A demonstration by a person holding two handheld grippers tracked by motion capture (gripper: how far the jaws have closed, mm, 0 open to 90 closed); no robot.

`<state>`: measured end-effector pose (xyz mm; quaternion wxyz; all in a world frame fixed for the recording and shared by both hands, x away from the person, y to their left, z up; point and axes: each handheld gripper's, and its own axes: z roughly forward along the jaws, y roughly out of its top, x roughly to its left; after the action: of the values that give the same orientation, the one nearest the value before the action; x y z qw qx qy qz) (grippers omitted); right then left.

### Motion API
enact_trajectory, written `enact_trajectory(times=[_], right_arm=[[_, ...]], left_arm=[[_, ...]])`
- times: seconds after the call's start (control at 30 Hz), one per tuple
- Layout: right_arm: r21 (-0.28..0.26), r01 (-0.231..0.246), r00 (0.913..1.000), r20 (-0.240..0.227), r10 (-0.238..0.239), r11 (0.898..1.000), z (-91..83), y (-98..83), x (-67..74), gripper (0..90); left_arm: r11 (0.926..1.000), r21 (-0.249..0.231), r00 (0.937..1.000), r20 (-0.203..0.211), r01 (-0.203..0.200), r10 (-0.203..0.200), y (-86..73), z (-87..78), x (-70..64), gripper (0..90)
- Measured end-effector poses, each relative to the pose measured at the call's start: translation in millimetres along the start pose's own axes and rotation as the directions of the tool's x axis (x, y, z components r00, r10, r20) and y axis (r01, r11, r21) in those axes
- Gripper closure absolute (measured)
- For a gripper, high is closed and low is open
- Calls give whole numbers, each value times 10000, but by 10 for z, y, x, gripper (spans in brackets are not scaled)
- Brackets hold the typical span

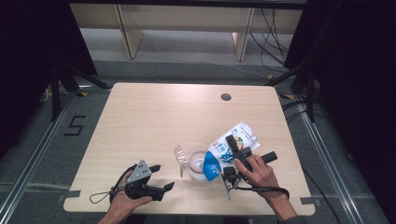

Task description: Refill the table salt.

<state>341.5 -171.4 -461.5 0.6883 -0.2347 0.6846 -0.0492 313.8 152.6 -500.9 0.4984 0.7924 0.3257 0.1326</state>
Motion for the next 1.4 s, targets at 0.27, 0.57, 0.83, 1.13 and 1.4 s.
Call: enact_trajectory(times=[0.27, 0.57, 0.83, 1.13, 1.4], right_arm=[[25, -86, 10000, 21, 86, 10000, 0, -5, -2, 771], [20, 50, 10000, 43, -50, 10000, -5, -3, -21, 774], [-47, -28, 10000, 28, 28, 10000, -2, 6, -18, 776], [-59, -39, 10000, 16, 39, 10000, -2, 9, -18, 778], [-50, -58, 10000, 56, 59, 10000, -1, 6, -19, 780]], left_arm=[[10000, -40, 10000, 23, 11, -10, -2, 3, -1, 163], [10000, -8, 10000, -5, -1, 1, 0, 0, 0, 164], [10000, -6, 10000, -4, 4, -4, 0, 0, -1, 164], [10000, -2, 10000, -6, 0, 0, 0, 0, 0, 164], [10000, -4, 10000, -4, -3, 3, 0, -1, 0, 164]])
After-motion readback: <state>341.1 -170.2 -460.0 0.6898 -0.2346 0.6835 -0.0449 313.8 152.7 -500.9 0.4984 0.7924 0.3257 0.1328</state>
